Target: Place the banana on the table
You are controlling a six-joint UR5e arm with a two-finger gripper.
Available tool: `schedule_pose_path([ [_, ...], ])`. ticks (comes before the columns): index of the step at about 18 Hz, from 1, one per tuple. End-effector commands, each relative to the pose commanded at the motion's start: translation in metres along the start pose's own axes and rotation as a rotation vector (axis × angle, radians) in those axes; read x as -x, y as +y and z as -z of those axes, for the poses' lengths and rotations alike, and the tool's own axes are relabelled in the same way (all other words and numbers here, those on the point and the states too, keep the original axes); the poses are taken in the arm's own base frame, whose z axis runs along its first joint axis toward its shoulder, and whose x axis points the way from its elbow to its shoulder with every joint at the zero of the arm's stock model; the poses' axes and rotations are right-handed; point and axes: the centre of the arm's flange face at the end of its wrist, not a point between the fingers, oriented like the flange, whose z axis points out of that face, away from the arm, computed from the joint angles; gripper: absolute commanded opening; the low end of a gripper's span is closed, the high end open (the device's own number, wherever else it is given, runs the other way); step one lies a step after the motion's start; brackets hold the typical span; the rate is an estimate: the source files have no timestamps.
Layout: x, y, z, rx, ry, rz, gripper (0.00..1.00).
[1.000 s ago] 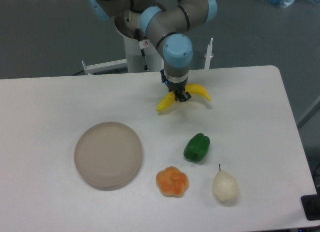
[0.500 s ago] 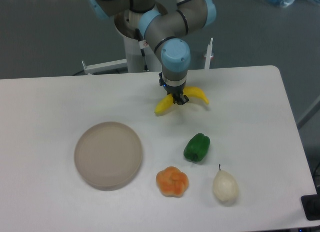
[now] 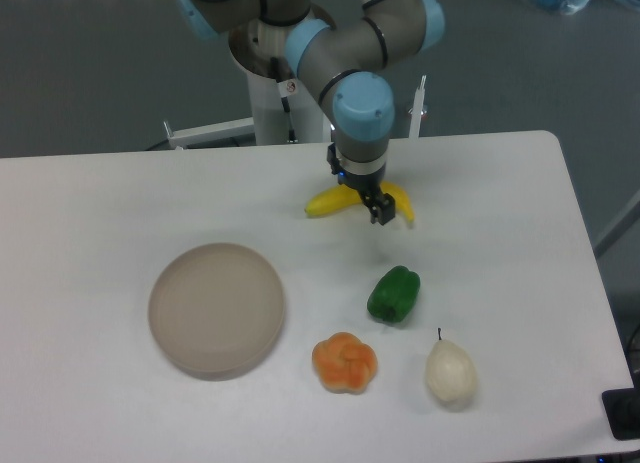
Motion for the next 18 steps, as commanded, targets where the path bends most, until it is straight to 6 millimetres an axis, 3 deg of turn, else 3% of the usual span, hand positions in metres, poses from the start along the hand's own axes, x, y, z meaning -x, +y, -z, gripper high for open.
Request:
schedule_pose_path([
  [5,0.07,0.007,-0.007,0.005,-0.001,0.02,1.0],
  [8,0.1,0.008,0.011,-0.006,0.007,0.024,1.0],
  [10,0.118,0.017,0.035,-0.05,-0.04,0.045,1.0],
  [12,0.128,0.024,0.046,-0.083,-0.043,0.057,1.0],
  [18,0.127,0.025,0.037,-0.072,-0.01,0.055,1.0],
])
